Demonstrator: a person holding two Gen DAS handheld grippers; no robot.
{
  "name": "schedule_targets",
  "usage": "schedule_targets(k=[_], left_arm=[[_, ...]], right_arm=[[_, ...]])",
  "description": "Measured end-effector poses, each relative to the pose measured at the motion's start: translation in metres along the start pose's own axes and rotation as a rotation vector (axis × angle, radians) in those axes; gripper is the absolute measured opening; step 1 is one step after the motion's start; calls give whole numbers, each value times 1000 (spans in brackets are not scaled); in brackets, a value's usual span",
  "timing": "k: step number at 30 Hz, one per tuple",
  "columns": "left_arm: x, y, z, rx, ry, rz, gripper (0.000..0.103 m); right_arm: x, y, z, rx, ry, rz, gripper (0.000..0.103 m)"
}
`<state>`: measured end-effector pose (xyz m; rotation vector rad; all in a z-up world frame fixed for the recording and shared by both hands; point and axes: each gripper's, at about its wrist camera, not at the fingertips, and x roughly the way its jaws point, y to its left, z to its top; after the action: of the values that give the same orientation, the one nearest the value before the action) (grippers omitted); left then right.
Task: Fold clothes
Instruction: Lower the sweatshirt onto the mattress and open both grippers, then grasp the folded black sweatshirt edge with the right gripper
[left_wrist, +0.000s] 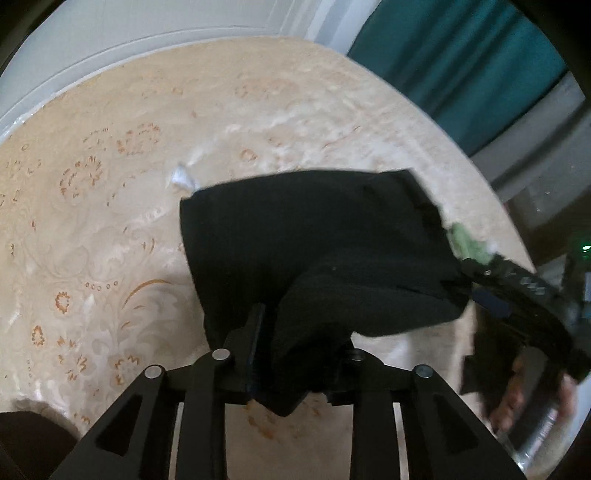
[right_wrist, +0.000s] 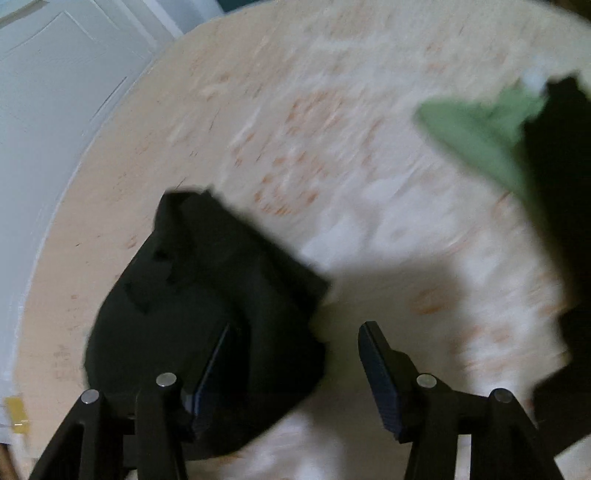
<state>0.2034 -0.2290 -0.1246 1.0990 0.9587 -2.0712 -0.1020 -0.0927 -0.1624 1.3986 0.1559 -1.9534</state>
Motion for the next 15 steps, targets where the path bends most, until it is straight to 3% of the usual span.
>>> schedule_targets(k=[2,4,5,6,8,10,12,14,15], left_arm=[[-9,1,2,4,14,-19,30],[-16,4,4,6,35,-36,45],[-15,5,3,7,53,-28,77],[-11,8,0,8,78,-19,95],[-5,13,-7,8,106,0,95],[-1,10,-16,15,154,-17,95],[-2,5,-23,27,196,-63,95],[-13,-3,-21,57,149,-101,93],[-18,-8,-14,80,106,-87,86]], right_arm=[[-14,-2,6,-26,-50,-67,58],[-27,0,12,-53,-102,-118,58],[-30,1,16,-67,-114,-131,58],[-33,3,19,-82,-119,-129,58],[-39,12,20,-108,-132,-88,51],[-41,23,22,-127,-130,-35,23],[-37,32,22,-140,-102,29,6],[-28,44,21,-161,-64,62,6],[-22,51,21,-187,-54,60,6]])
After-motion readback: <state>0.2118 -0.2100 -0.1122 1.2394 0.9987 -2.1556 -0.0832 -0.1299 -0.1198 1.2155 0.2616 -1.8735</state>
